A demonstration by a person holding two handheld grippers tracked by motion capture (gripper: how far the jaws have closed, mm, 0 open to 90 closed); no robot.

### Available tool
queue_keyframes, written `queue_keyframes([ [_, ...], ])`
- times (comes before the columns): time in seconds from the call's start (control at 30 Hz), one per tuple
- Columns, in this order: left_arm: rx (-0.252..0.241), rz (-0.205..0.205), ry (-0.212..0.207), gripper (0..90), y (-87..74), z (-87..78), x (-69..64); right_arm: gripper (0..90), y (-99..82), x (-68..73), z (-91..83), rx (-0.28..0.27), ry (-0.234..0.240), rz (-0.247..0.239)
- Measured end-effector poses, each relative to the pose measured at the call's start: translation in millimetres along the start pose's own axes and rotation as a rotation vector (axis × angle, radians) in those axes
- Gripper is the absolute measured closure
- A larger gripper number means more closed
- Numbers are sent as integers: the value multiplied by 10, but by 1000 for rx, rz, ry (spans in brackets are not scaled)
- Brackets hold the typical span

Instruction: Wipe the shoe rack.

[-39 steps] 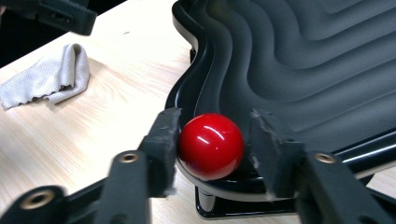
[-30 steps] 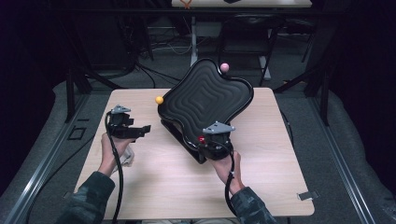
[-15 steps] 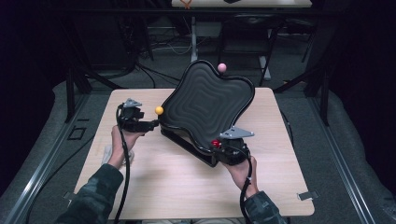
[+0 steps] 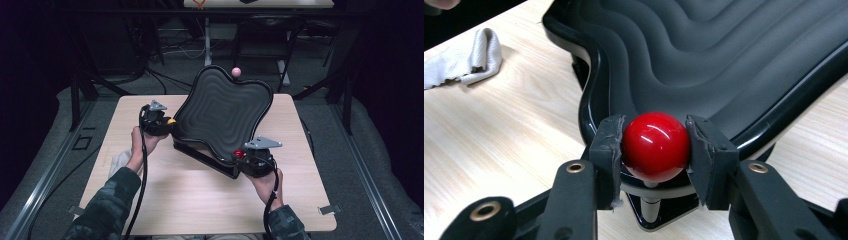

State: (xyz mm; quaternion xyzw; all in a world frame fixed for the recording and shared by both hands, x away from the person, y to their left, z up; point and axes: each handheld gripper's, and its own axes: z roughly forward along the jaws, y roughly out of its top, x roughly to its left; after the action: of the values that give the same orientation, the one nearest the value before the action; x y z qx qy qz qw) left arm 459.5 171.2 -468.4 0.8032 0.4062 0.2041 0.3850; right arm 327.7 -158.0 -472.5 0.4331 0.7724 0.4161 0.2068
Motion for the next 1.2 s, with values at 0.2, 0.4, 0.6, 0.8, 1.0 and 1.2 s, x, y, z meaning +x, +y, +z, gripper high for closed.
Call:
queue_keyframes([
  [0.2, 5, 2, -2, 599, -85, -116, -58, 596, 3, -74, 4, -1, -27, 16],
  [0.4, 23, 0, -12, 599, -175, -259, -147, 595, 36, -206, 70, -12, -60, 21],
  [0.6, 24, 1, -21, 598, -258, -366, -233, 595, 72, -327, 144, -19, -81, 34],
  [0.8, 13, -3, -23, 598, -320, -424, -276, 594, 98, -382, 196, -23, -90, 41],
  [1.0, 15, -13, -25, 598, -331, -442, -296, 594, 104, -414, 222, -29, -93, 50],
  [1.2, 10, -22, -27, 598, -338, -443, -304, 593, 102, -450, 243, -35, -83, 64],
])
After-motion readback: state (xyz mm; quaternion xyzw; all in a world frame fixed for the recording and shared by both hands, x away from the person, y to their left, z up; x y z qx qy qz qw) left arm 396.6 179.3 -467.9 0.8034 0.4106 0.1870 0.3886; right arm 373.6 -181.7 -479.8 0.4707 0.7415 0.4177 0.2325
